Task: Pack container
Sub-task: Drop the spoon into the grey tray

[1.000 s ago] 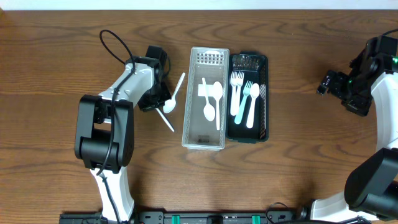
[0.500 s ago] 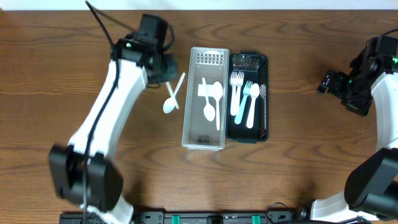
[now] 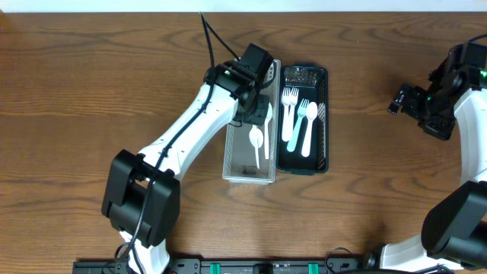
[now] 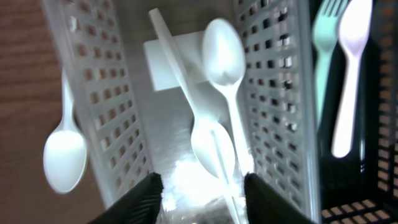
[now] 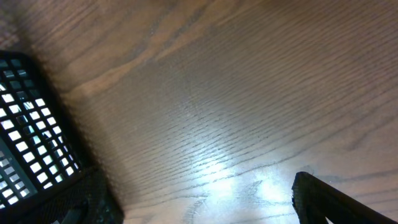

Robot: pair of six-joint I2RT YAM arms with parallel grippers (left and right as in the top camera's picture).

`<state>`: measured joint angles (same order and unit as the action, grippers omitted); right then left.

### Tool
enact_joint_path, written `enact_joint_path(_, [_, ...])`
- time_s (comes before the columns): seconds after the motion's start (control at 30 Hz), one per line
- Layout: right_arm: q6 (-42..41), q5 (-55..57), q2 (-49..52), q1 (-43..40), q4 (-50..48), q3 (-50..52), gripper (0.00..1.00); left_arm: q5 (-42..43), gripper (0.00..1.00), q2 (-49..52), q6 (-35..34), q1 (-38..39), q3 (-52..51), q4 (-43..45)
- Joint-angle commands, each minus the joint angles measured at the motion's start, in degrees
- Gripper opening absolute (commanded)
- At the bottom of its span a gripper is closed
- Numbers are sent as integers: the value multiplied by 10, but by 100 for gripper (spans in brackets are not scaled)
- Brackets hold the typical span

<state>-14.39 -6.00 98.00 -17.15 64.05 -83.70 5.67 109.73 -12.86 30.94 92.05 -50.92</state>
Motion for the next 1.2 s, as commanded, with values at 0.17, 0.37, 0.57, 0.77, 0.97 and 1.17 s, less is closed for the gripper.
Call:
enact_joint_path(0.17, [3,0,-6,-5,0,-7,99,-71,55,-76,118,-75,12,-60])
enact_joint_path(0.37, [3,-1,-6,-5,1,-7,99,-79,58,-50,212,-142,-5,-46])
enact_joint_path(0.57, [3,0,-6,-5,3,-7,99,-76,57,24,245,-173,-27,4])
enact_joint_path(0.77, [3,0,-6,-5,5,-7,99,-76,57,88,268,-173,-27,27])
enact_joint_path(0.97, [3,0,-6,-5,7,-7,99,-1,57,108,265,-170,-27,29])
enact_joint_path(1.17, [3,0,-6,-5,9,-7,99,1,57,108,257,-166,-27,33])
